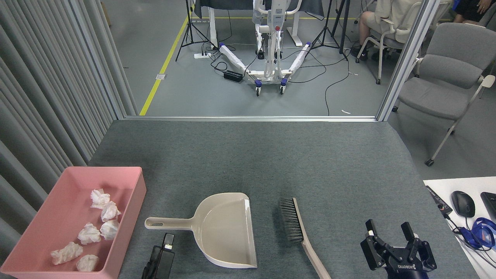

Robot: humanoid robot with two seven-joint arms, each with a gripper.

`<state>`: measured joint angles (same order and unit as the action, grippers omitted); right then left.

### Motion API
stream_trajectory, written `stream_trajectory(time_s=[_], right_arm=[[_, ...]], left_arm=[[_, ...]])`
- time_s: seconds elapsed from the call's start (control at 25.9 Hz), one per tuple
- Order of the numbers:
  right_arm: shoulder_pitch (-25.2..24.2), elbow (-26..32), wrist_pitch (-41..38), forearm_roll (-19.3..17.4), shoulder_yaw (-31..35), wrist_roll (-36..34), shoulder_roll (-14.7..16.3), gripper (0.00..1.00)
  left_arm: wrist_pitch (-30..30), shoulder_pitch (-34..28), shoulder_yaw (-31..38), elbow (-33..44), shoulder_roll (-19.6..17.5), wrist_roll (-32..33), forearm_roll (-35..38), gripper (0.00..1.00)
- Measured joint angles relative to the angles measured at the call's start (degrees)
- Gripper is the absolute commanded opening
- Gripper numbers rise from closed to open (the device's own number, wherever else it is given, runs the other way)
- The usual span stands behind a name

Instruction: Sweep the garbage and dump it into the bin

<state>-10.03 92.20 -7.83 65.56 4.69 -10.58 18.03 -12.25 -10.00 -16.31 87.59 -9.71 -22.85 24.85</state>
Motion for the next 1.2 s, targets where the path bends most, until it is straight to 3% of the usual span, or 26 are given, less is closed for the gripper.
stream_trajectory(time_s=[0.15,0.31,0.5,0.62,1.08,1.2], right_arm=[[-0.12,0.0,-0.01,-0.03,-0.02,-0.01,-0.18,0.98],[-0.15,0.0,-0.08,-0.05,-0.03,-0.13,-0.25,0.98],[-0.09,-0.01,-0.08,-0.06,-0.03,-0.1,-0.27,0.98],[0.04,-0.01,-0.08,-0.06,-0.03,-0.04,-0.26,0.98],[0.46,-0.11,0.05,-0.06,0.04,0.03,-0.56,0.98],[0.58,-0.15,0.19,-0.02,0.09,0.04,-1.0,0.98]], left_arm=[[5.92,-1.11,2.02,6.62,-3.88,1.23,15.31,1.0],[7.84,-0.05,2.7,8.51,-8.22,2.82,28.85,1.0],[7.66,0.73,3.23,8.6,-12.79,3.01,38.81,1.0],[7.59,0.77,3.36,8.0,-12.81,2.97,44.93,1.0],[8.11,-1.24,5.9,7.91,-10.5,3.75,45.45,1.0],[10.63,-1.68,6.79,7.96,-10.01,4.78,45.26,1.0]])
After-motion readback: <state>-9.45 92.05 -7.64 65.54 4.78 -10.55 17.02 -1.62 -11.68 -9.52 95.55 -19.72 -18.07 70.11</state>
